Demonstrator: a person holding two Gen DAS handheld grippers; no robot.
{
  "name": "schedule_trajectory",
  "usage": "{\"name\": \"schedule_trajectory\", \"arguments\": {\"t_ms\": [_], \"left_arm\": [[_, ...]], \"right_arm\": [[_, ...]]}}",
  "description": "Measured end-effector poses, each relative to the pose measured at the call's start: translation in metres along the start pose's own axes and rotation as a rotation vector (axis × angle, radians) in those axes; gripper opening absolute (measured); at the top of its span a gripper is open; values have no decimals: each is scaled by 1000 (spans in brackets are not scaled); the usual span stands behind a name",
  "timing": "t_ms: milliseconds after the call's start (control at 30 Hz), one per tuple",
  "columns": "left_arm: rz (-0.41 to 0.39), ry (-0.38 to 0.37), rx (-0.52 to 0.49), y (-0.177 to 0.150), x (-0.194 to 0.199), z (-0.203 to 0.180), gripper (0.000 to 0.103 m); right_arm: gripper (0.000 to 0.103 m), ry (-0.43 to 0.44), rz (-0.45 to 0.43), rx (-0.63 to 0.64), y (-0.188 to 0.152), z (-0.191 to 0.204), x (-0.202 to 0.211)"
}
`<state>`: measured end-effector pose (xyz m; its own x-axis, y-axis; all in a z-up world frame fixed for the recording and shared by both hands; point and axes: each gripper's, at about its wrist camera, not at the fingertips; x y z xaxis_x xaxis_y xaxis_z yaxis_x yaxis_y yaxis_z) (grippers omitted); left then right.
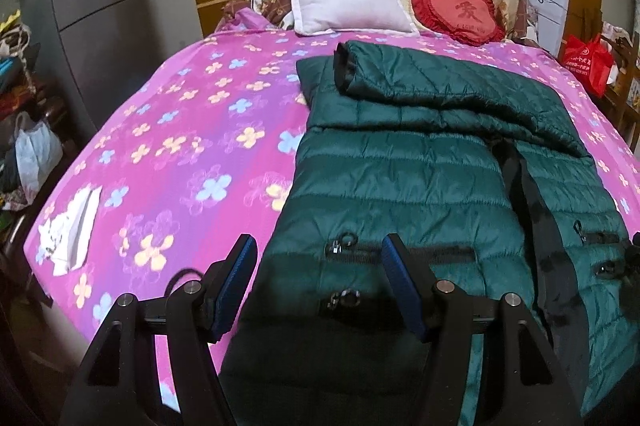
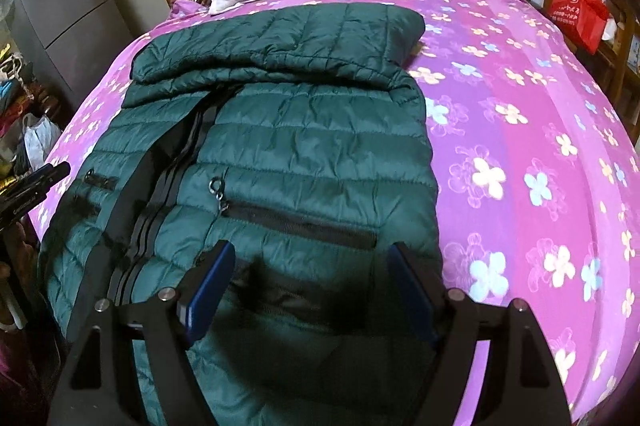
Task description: Fold large clothes
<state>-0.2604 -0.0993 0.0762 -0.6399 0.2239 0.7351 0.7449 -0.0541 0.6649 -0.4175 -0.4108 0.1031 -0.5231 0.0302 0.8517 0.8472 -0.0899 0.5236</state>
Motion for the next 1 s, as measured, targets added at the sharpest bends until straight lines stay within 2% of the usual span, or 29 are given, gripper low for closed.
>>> {"name": "schedule_trajectory", "arguments": {"t_ms": [500, 700, 1000], "left_arm": [[51, -5, 40, -25, 13, 28, 46], [101, -72, 108, -35, 18, 54, 46], [184, -99, 163, -52, 14, 78, 46]], "right_arm": [[83, 10, 32, 26, -26, 11, 10], [84, 12, 49, 28, -38, 9, 17], [86, 19, 82, 2, -66, -3, 27]]}}
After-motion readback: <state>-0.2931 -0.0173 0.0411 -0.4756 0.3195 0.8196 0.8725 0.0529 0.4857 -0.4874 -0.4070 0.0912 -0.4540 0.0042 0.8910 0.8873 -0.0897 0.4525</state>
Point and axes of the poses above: each gripper's, at about its wrist camera, not at the fingertips, and x roughly against the way its jaws point, z to its left, y to its top, and after that the axes turned 14 degrees about x, right-handed
